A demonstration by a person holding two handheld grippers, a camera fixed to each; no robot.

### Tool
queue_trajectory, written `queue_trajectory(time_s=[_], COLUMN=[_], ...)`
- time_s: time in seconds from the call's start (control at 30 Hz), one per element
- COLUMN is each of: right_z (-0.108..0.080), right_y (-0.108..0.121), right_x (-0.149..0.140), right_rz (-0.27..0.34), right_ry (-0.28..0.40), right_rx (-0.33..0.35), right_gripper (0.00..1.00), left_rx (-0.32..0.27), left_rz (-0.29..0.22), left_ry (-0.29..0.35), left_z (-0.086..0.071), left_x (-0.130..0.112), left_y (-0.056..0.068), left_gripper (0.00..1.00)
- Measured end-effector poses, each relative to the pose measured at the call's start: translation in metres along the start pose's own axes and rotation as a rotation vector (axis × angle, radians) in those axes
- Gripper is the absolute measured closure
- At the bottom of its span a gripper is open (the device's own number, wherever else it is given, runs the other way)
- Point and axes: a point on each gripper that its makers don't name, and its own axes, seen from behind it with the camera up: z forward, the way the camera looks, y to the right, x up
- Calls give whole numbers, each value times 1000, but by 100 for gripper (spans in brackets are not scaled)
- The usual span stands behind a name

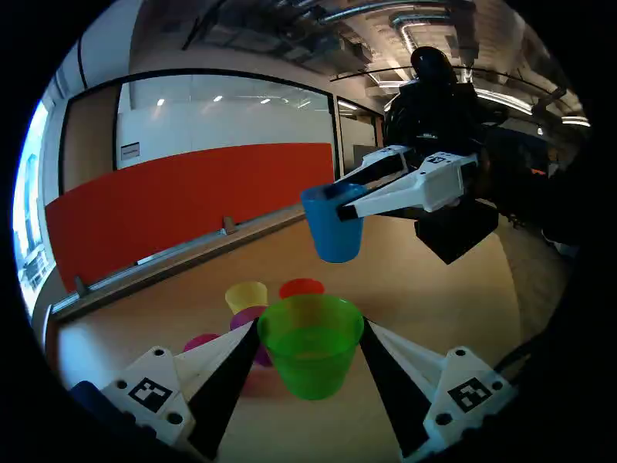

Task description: Pour water

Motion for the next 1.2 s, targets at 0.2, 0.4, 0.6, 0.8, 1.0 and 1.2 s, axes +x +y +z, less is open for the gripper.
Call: queue_trajectory(time_s=[0.2, 0.4, 0.6, 0.8, 1.0, 1.2], right_z=[1, 1, 1, 2, 5, 8], right_y=[7, 13, 14, 15, 16, 13], right_x=[-22, -39, -56, -73, -94, -113], right_rz=[12, 5, -2, 3, 15, 18], right_ry=[-50, -90, -130, -168, -215, -257], right_rx=[7, -1, 3, 14, 27, 50], right_gripper=[8, 7, 8, 8, 8, 8], left_rx=[14, 22, 38, 42, 40, 31], left_rz=[-1, -5, -22, -36, -29, -30], left_ry=[-21, -38, -61, -95, -138, -172], left_z=[2, 6, 12, 14, 18, 22], left_x=[-11, -20, -34, -47, -59, -68], left_y=[-7, -11, -16, -19, -21, -22], left_gripper=[11, 11, 11, 11, 11, 11])
